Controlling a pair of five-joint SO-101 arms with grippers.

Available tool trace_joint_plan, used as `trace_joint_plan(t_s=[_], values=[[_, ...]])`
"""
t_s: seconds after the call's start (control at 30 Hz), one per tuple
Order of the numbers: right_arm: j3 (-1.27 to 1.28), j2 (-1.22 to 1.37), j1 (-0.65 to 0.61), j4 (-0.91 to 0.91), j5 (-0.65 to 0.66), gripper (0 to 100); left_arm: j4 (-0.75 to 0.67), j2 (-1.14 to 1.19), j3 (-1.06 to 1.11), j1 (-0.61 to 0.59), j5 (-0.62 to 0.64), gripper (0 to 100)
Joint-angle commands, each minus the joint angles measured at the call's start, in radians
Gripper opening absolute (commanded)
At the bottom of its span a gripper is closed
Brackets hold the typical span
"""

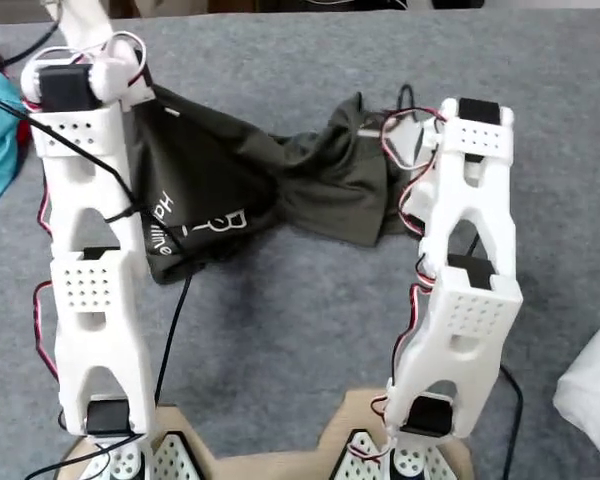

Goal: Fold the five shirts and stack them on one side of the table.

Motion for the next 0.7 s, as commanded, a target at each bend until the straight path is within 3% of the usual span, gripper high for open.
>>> trace_joint_plan(t_s=[0.0,0.27,0.47,0.67], values=[[0.065,-0.076,-0.045,-0.026,0.138,0.8,0.003,-0.068,-0.054,-0.037,-0.006,2],[0.154,-0.114,-0.11,-0.032,0.341,3.3,0.014,-0.067,-0.048,-0.087,-0.006,2],[0.214,-0.168,-0.163,-0.101,0.344,9.5,0.029,-0.067,-0.046,-0.091,-0.006,2],[0.344,-0.163,-0.309,-0.315,-0.02,9.5,0.031,-0.067,-0.046,-0.091,-0.006,2]])
